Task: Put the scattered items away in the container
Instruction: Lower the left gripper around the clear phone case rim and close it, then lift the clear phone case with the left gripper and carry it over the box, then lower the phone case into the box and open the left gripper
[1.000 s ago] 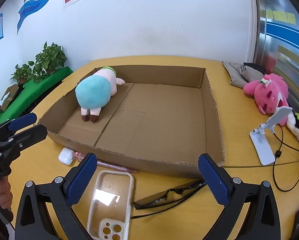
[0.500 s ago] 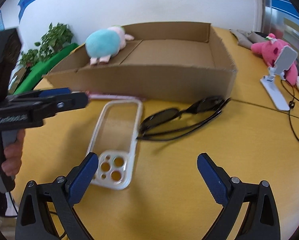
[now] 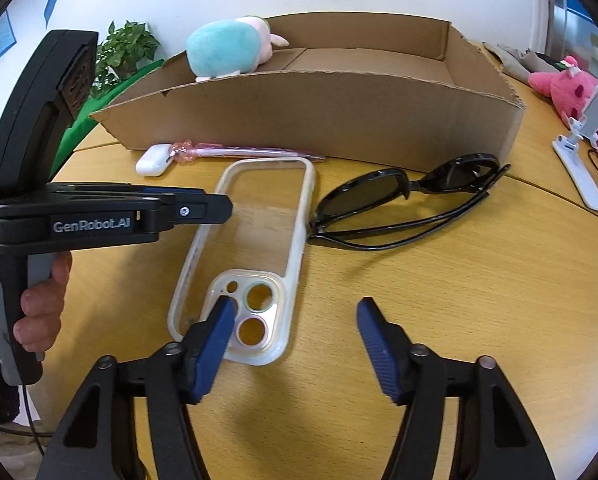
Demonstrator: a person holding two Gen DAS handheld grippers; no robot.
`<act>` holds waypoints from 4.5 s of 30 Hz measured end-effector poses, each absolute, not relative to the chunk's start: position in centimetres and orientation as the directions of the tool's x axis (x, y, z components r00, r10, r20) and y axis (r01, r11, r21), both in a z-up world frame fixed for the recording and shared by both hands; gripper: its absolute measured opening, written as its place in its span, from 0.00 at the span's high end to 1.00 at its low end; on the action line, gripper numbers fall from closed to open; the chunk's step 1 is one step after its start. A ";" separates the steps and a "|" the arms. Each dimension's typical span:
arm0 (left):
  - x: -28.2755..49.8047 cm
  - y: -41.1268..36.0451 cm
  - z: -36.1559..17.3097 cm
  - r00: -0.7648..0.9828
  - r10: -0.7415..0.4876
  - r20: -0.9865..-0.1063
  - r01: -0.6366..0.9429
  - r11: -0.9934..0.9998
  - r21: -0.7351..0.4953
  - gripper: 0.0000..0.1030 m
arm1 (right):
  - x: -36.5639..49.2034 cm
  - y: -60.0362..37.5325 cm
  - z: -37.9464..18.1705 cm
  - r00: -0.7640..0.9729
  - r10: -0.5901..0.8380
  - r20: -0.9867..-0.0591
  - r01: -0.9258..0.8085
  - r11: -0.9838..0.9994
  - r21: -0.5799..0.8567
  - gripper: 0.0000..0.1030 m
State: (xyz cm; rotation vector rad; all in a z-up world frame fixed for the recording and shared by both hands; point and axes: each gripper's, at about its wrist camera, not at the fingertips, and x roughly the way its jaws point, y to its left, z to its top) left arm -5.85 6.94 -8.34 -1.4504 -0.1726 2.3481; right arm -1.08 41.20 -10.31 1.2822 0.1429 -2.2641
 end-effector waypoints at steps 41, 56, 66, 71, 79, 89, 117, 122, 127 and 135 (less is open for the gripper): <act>-6.5 5.8 -7.4 -0.350 0.502 -0.791 -0.188 -0.865 -0.466 0.75 | 1.4 36.5 -10.5 -0.375 -0.465 -0.802 0.559 -0.803 0.204 0.17; -6.8 5.3 -1.7 -0.423 0.500 -0.755 -0.230 -0.866 -0.445 0.76 | 0.9 36.3 -5.5 -0.448 -0.516 -0.730 0.571 -0.794 0.211 0.17; -8.4 5.3 3.9 -0.515 0.494 -0.701 -0.289 -0.869 -0.400 0.76 | -0.2 35.3 -0.8 -0.512 -0.536 -0.671 0.582 -0.791 0.188 0.17; -10.0 5.1 6.5 -0.557 0.491 -0.670 -0.315 -0.871 -0.376 0.76 | -1.0 34.3 1.2 -0.553 -0.524 -0.648 0.586 -0.797 0.144 0.17; -16.7 4.8 12.1 -0.630 0.482 -0.609 -0.378 -0.875 -0.301 0.76 | -7.1 32.9 6.3 -0.607 -0.518 -0.603 0.590 -0.802 0.095 0.17; -26.8 3.2 14.1 -0.638 0.469 -0.610 -0.360 -0.883 -0.302 0.76 | -17.7 30.7 9.2 -0.544 -0.543 -0.640 0.608 -0.781 0.145 0.17; -42.0 4.7 -2.0 -0.366 0.252 -0.896 -0.121 -0.967 -0.223 0.76 | -35.4 26.4 -8.0 -0.260 -0.485 -0.835 0.524 -0.797 0.300 0.17; -42.1 5.7 -3.7 -0.315 0.140 -0.939 -0.121 -0.987 -0.106 0.85 | -35.8 26.2 -9.6 -0.262 -0.447 -0.855 0.522 -0.811 0.264 0.17; -42.0 5.2 -4.1 -0.298 0.115 -0.948 -0.101 -0.991 -0.088 0.85 | -36.3 26.3 -10.4 -0.245 -0.454 -0.857 0.491 -0.820 0.294 0.18; -40.1 4.3 -1.2 -0.382 0.106 -0.918 -0.110 -0.992 -0.068 0.74 | -35.9 27.1 -10.0 -0.245 -0.484 -0.840 0.474 -0.815 0.332 0.18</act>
